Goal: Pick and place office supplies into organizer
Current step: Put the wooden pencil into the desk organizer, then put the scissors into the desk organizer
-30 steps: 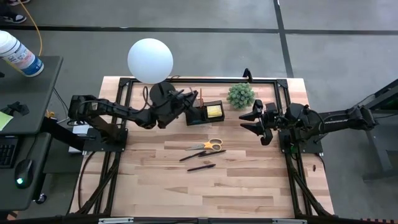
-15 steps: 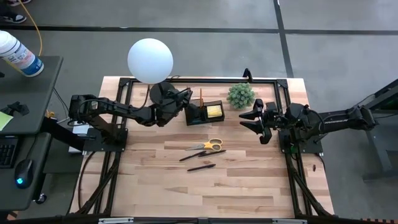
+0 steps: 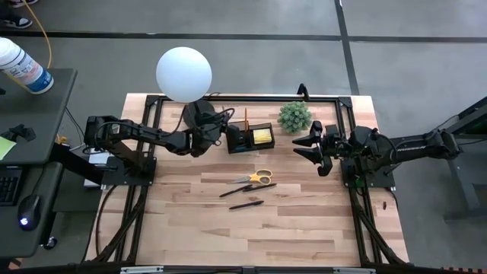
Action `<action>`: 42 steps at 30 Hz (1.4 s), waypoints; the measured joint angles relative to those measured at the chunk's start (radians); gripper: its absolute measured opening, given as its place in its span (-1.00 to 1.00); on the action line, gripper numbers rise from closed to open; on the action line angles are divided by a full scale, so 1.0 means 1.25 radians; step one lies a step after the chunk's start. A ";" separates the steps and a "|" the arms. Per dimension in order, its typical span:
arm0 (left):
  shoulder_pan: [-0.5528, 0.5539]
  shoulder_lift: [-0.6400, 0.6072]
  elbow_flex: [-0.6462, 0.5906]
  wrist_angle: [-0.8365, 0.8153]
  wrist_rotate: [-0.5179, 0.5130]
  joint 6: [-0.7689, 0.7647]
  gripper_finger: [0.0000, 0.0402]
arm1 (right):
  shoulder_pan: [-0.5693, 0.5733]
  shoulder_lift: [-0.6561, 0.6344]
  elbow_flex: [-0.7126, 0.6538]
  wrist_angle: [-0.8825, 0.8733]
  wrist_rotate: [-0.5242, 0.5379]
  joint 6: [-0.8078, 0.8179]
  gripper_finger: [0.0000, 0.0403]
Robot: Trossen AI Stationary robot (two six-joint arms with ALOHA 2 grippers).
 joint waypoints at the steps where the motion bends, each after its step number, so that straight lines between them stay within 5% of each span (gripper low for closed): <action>1: 0.000 0.000 0.000 0.001 0.000 -0.012 -0.95 | 0.000 0.000 0.000 0.000 0.000 -0.001 -0.24; 20: 0.000 0.014 -0.001 0.006 -0.029 -0.101 -0.97 | 0.000 0.000 0.000 -0.004 0.006 -0.003 -0.24; 33: -0.001 0.049 0.000 0.018 -0.025 -0.115 -0.80 | 0.000 0.000 0.000 -0.009 0.006 -0.003 -0.24; 42: -0.001 0.047 0.000 0.181 0.001 -0.065 -0.79 | 0.000 0.000 0.000 -0.009 0.006 -0.006 -0.24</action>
